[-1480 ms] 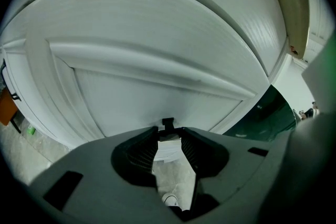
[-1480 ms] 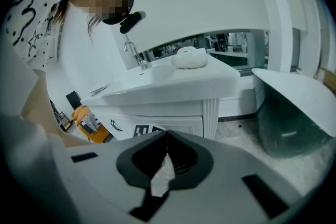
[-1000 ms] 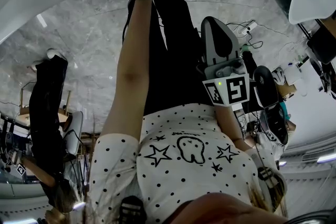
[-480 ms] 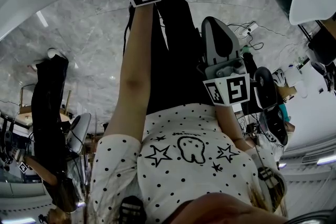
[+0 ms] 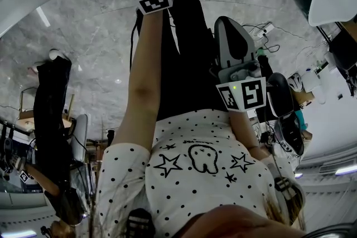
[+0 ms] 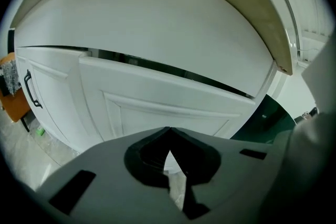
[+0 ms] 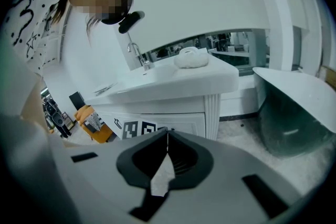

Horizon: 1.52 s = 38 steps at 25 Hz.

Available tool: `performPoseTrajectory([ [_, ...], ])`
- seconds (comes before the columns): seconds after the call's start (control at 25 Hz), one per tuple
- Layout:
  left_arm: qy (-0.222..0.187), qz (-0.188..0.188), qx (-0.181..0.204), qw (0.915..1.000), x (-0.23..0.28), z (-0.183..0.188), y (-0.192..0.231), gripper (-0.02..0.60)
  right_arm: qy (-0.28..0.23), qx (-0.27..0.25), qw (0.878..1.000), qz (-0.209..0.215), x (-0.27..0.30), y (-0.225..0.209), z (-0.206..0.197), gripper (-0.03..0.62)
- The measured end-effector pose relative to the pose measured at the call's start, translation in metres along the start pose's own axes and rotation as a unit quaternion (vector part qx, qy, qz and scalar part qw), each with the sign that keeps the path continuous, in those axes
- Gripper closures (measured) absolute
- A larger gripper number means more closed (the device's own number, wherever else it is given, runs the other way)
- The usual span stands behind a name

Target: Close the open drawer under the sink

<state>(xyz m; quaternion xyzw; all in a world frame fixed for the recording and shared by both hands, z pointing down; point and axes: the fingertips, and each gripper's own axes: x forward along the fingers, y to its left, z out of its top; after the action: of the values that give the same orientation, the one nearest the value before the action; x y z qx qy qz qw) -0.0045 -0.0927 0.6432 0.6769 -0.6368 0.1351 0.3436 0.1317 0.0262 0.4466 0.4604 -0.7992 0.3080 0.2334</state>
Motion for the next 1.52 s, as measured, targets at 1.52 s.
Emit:
performPoseTrajectory([
  [1.52, -0.028, -0.025, 0.002, 0.9993, -0.09, 0.077, -0.005, 0.577, -0.051, 0.003, 0.999, 0.004, -0.007, 0.039, 0.055, 0.579],
])
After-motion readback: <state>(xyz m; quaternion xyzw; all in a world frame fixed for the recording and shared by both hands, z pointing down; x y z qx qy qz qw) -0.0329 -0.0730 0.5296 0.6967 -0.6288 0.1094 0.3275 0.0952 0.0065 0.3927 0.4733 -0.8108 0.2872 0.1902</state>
